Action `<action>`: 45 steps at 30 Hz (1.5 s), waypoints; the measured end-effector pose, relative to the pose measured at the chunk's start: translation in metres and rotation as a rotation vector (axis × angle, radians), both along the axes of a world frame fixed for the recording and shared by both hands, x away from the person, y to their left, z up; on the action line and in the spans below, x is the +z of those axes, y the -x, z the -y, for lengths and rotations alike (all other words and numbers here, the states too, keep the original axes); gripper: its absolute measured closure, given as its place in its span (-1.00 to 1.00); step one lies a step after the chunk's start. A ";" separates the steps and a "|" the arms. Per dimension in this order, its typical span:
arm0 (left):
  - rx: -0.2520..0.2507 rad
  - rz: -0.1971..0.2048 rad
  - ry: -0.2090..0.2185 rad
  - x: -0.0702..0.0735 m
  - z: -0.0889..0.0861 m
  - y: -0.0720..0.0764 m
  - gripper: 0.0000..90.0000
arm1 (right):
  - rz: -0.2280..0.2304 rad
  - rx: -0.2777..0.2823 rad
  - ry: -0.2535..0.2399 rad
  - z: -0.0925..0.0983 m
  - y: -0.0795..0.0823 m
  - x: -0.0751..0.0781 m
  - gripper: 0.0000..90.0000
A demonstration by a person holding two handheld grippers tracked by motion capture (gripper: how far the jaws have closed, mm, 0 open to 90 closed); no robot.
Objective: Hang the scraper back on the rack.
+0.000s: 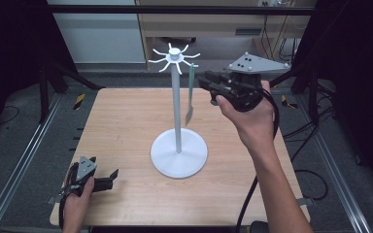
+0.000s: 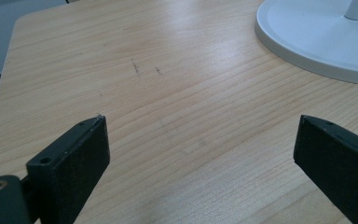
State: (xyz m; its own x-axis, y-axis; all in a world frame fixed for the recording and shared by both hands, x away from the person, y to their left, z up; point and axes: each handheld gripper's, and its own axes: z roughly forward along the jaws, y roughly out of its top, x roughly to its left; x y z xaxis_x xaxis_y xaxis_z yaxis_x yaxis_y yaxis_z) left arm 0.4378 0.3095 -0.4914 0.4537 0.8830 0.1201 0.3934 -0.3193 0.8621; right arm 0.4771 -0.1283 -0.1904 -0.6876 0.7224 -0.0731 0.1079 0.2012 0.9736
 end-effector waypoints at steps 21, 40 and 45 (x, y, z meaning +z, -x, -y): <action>0.009 0.006 -0.006 0.000 0.000 0.000 -0.96 | -0.088 -0.232 0.100 0.047 0.007 -0.075 -0.12; 0.000 0.007 -0.023 0.000 0.002 0.001 -0.95 | -0.174 -0.316 0.144 0.047 0.010 -0.190 -0.72; 0.006 0.005 -0.029 -0.001 0.003 0.001 -0.95 | -0.256 -0.310 0.092 0.049 0.010 -0.227 -0.75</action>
